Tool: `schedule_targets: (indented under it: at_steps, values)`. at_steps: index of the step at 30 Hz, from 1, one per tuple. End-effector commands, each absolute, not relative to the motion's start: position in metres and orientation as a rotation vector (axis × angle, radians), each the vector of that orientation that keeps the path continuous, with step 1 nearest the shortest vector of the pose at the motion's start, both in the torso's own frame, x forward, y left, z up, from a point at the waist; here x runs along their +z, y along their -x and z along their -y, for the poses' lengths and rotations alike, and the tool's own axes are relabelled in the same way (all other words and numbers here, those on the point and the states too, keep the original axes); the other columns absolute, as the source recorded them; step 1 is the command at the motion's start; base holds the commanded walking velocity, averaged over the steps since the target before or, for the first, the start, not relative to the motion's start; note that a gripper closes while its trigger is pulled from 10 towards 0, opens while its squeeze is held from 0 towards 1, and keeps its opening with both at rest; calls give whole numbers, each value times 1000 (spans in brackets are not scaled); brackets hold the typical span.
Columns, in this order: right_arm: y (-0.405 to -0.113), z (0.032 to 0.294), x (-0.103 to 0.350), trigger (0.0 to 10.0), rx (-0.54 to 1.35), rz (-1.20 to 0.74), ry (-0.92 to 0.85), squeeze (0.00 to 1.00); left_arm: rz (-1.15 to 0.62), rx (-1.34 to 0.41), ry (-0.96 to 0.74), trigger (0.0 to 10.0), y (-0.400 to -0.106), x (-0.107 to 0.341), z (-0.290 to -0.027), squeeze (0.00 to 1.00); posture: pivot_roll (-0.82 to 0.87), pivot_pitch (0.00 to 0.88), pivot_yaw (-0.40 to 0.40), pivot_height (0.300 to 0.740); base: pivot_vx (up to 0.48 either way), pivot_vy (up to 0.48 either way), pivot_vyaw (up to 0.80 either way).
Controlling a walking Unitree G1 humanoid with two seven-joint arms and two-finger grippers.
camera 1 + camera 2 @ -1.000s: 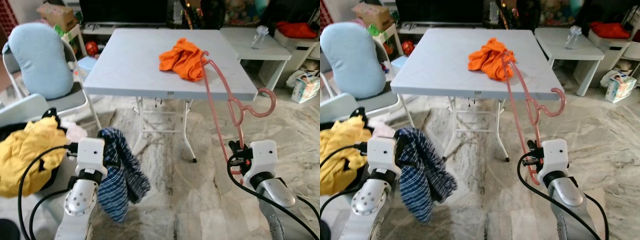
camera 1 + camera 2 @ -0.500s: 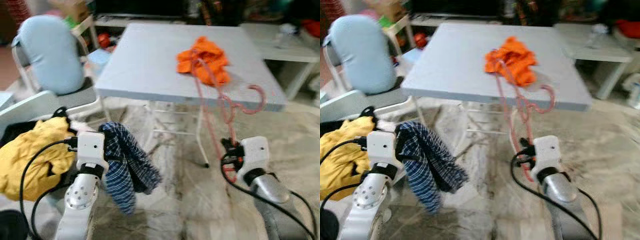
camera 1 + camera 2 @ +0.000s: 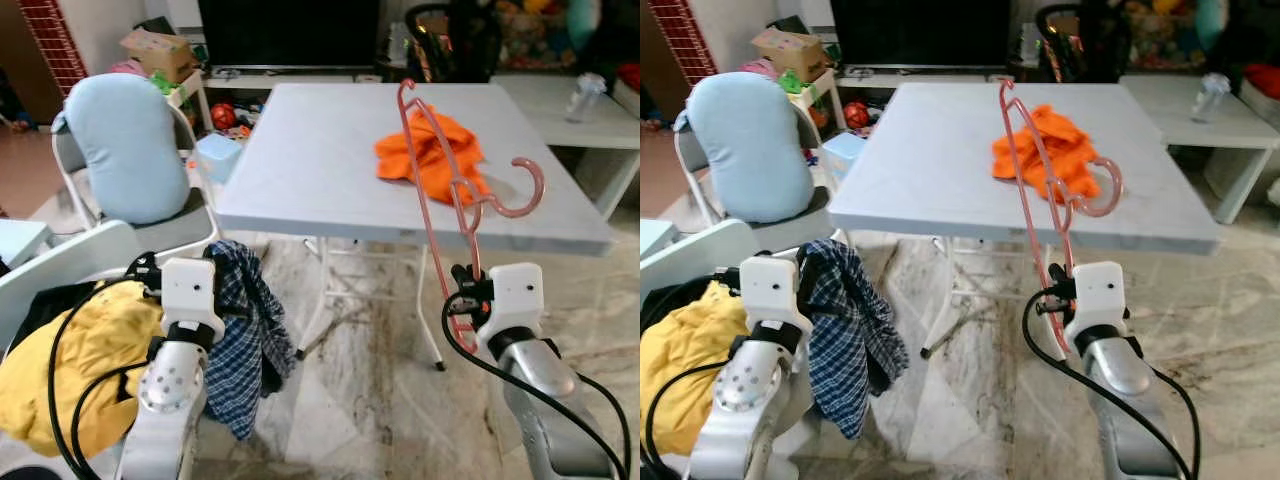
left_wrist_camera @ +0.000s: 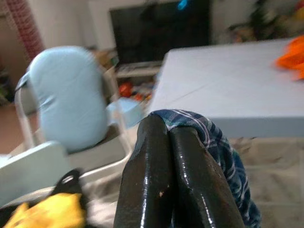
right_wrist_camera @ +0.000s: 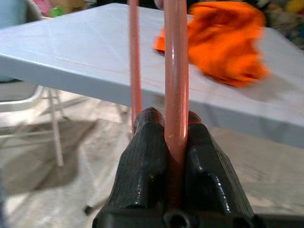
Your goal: Hang hanger
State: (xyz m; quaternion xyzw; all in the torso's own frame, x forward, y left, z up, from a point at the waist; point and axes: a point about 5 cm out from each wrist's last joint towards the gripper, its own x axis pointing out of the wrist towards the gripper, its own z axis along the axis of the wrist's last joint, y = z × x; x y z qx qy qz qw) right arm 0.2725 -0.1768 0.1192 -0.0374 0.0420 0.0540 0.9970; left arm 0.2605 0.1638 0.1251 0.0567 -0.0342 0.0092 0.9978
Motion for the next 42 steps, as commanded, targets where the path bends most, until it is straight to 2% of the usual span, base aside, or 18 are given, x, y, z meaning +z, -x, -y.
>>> schedule_targets:
  at_steps: [1,9,20,26,35,42]
  values:
    - [-273,187,121,10000,64,-78,95,0,76,10,-106,10000,-263,128,-159,0,79,31,-5,740,0,0,0]
    - [-277,190,122,10000,28,-81,118,0,84,-59,-77,10000,-259,129,-151,0,78,32,-15,740,62,0,-103]
    - [-278,191,124,10000,16,-75,129,0,77,-81,-65,10000,-261,128,-147,0,71,37,-14,740,341,0,-665]
    - [-279,186,124,10000,42,-69,129,0,84,-71,-56,10000,-261,130,-148,0,74,45,-18,740,372,0,0]
    - [-280,176,127,10000,142,-54,136,0,95,-45,-65,10000,-260,133,-148,0,78,47,-26,740,307,299,0]
    - [-281,174,126,10000,168,-62,126,0,76,40,-102,10000,-261,131,-152,0,79,47,-29,740,0,35,0]
